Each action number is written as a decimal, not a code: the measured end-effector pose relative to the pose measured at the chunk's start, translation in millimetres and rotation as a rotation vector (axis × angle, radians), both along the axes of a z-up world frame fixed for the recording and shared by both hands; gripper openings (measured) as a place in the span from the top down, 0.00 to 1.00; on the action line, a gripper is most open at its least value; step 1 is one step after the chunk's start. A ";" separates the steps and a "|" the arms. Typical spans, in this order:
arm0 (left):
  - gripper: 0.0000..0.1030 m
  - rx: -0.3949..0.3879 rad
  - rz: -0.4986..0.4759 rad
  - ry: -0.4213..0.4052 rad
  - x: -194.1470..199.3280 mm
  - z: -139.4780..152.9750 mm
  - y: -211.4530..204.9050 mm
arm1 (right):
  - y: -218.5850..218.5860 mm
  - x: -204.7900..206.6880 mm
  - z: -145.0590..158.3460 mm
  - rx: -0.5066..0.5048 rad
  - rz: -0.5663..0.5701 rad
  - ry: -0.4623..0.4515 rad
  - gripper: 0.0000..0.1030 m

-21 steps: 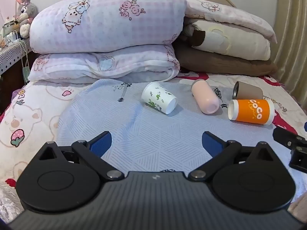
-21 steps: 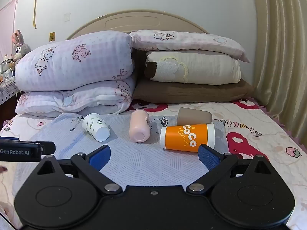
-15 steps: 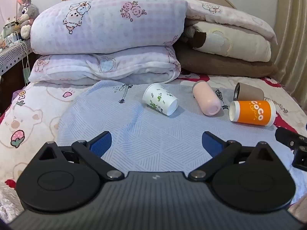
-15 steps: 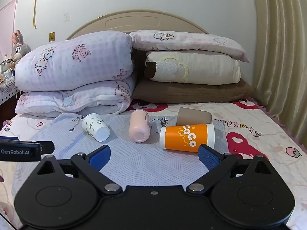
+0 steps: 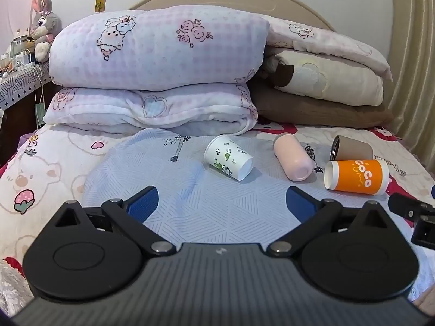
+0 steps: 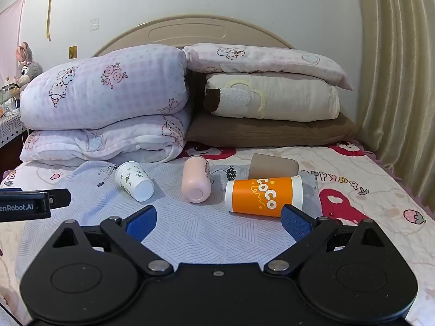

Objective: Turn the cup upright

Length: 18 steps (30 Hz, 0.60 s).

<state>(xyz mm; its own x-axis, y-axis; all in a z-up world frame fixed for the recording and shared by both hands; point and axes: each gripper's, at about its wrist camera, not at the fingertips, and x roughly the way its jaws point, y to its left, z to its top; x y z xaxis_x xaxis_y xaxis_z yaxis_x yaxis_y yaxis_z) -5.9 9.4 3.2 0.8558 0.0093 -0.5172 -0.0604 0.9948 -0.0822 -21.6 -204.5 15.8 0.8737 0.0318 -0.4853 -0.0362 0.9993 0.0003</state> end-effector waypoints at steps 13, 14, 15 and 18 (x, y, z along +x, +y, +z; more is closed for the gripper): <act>0.01 0.054 -0.010 -0.045 -7.4 3.4 -8.8 | -4.3 0.8 -0.2 0.009 -0.003 0.002 0.03; 0.01 0.049 -0.010 -0.044 -7.8 3.3 -8.4 | -6.5 1.0 1.4 0.015 -0.006 0.001 0.03; 0.01 0.045 -0.009 -0.041 -7.7 3.5 -8.2 | -6.9 0.9 1.9 0.018 -0.010 0.001 0.03; 0.01 0.040 -0.004 -0.040 -8.2 3.6 -7.7 | -8.5 1.2 2.0 0.026 -0.015 0.000 0.03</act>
<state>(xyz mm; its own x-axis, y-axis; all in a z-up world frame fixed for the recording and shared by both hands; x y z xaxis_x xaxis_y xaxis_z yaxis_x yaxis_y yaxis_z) -14.0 1.7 6.8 0.8757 0.0256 -0.4822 -0.0536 0.9976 -0.0445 -20.4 -213.0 17.7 0.8740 0.0313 -0.4848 -0.0212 0.9994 0.0263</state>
